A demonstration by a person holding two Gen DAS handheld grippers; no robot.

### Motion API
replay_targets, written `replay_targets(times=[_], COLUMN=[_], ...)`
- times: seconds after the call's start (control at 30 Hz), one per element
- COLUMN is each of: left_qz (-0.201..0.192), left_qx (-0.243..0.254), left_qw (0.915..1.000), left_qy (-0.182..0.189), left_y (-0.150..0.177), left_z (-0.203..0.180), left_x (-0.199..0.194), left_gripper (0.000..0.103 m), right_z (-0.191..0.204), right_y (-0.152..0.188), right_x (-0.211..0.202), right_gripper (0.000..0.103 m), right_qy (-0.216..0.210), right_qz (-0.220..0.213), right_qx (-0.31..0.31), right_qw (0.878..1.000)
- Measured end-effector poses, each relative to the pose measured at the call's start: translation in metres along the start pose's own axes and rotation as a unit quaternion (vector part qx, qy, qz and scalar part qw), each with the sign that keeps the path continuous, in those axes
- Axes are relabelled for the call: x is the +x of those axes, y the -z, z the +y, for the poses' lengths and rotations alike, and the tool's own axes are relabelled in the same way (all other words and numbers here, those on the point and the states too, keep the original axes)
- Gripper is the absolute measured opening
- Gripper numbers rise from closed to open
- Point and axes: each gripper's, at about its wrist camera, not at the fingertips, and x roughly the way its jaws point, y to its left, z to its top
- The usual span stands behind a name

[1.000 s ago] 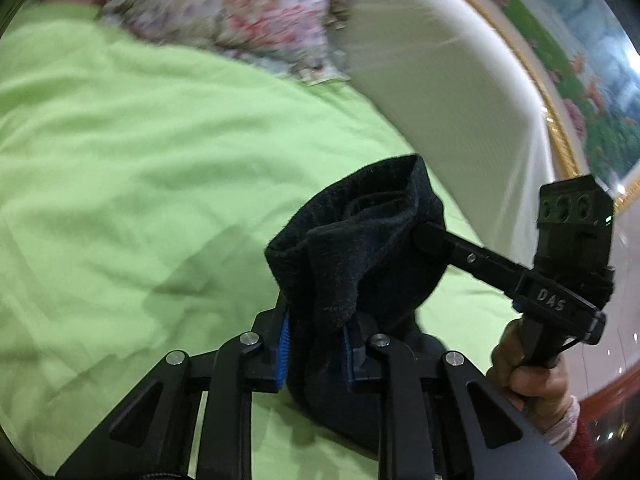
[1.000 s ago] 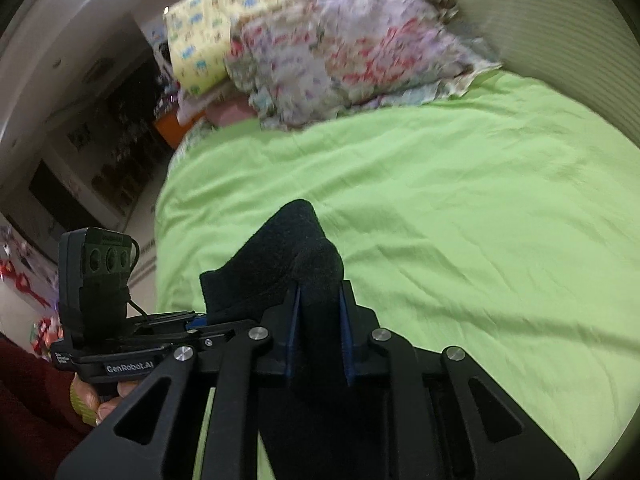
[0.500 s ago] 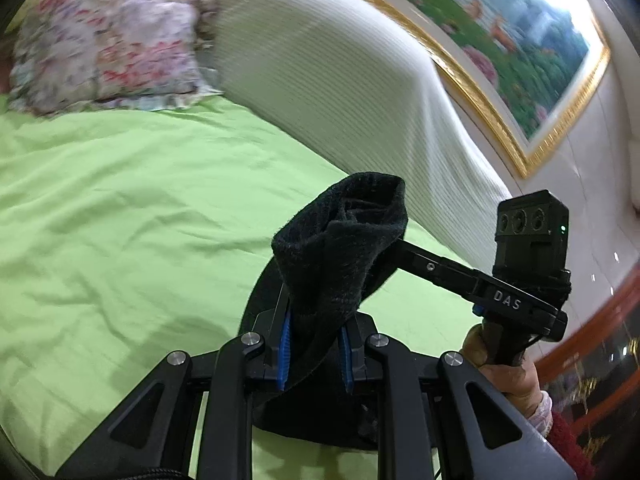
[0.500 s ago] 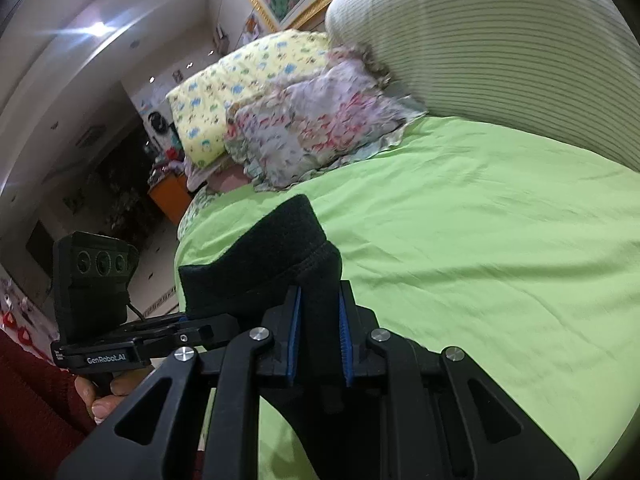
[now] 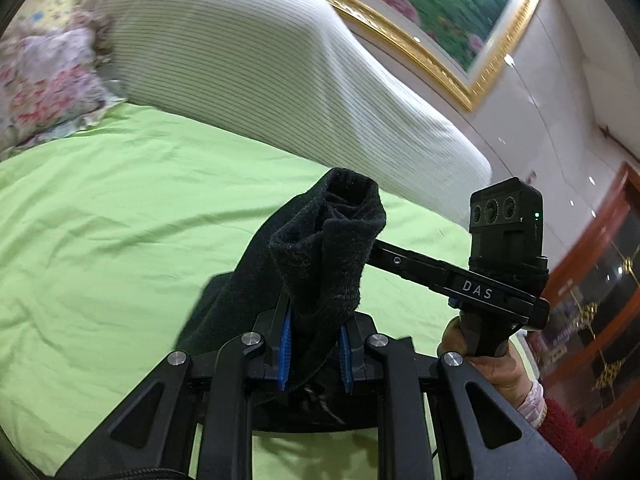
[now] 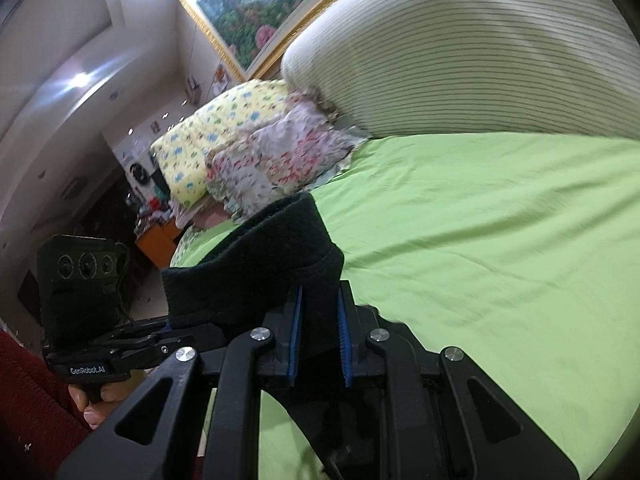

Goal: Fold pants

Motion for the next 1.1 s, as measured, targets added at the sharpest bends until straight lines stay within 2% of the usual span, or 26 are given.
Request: replay_targets(times=[0.2, 0.43, 0.47, 0.53, 0.73, 0.87, 0.97, 1.1], left_qz=[0.039, 0.081, 0.087, 0.100, 0.135, 0.150, 0.158, 0.172], left_qx=[0.039, 0.099, 0.101, 0.106, 0.111, 0.136, 0.146, 0.125], left_qw=[0.9983, 0.9913, 0.9906, 0.9890, 0.9840, 0.9791, 0.9763, 0.9749], left_qy=[0.020, 0.032, 0.031, 0.028, 0.030, 0.020, 0.022, 0.066], left_y=[0.022, 0.052, 0.053, 0.059, 0.075, 0.085, 0.086, 0.077], left_z=[-0.042, -0.085, -0.088, -0.093, -0.101, -0.108, -0.104, -0.096], left_x=[0.028, 0.054, 0.058, 0.067, 0.095, 0.107, 0.109, 0.108], left_gripper=[0.018, 0.018, 0.018, 0.018, 0.018, 0.019, 0.028, 0.042], right_z=[-0.025, -0.047, -0.050, -0.054, -0.067, -0.070, -0.070, -0.064], right_y=[0.029, 0.058, 0.062, 0.068, 0.095, 0.109, 0.113, 0.116], right_x=[-0.033, -0.065, -0.069, -0.075, -0.078, -0.085, -0.093, -0.102], right_gripper=[0.013, 0.009, 0.001, 0.001, 0.001, 0.001, 0.001, 0.006], right_qy=[0.023, 0.033, 0.028, 0.026, 0.059, 0.094, 0.116, 0.139], right_qz=[-0.020, -0.054, -0.060, -0.070, -0.055, -0.060, -0.070, -0.083], right_qx=[0.038, 0.078, 0.086, 0.098, 0.134, 0.169, 0.185, 0.200], right_qw=[0.999, 0.995, 0.994, 0.992, 0.988, 0.979, 0.973, 0.966])
